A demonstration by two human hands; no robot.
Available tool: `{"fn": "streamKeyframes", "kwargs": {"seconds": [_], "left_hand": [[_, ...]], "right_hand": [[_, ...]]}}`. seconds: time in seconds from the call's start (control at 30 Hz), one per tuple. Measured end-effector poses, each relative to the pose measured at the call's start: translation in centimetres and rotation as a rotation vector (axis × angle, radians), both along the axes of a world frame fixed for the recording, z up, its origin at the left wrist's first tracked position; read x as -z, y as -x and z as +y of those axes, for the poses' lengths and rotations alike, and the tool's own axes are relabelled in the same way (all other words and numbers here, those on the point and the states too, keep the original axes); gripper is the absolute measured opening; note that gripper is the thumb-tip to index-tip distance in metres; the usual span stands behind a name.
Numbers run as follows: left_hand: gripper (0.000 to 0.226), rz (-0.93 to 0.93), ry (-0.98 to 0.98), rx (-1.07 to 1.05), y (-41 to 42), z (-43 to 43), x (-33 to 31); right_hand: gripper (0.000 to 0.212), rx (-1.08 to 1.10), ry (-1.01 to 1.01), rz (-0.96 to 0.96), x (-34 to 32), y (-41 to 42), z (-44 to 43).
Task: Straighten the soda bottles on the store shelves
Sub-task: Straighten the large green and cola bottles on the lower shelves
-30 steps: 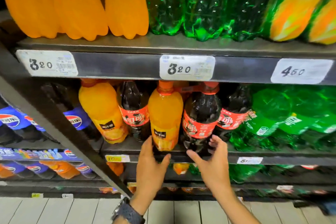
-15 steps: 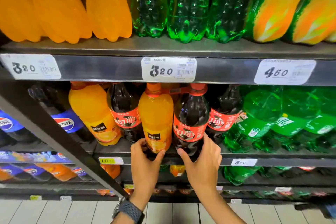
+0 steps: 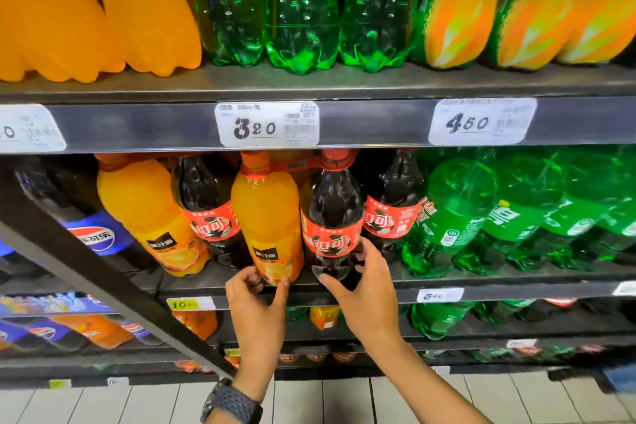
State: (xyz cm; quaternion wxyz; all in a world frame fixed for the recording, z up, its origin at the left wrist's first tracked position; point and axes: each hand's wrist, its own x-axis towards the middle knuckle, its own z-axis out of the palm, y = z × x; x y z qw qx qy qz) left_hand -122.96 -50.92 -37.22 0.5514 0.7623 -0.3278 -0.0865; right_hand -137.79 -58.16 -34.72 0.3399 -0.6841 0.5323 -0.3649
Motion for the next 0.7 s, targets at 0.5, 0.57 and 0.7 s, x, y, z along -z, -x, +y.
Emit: {"fn": "streamKeyframes", "kwargs": {"seconds": [0.5,0.57,0.7], "left_hand": [[0.025,-0.919,0.249,0.486,10.6,-2.8,-18.1],[0.031,-1.020,0.211,0.476,10.7,-3.9,-20.0],[0.020,-1.213,-0.053,0.396,10.6,-6.1,-21.9]], "right_hand": [[0.025,0.035,0.524,0.077,-11.8,17.0,-3.2],[0.028,0.018,0.556,0.095,-13.8,17.5,-4.3],[0.029,-0.002,0.613,0.210,-17.2,17.9,-6.2]]}}
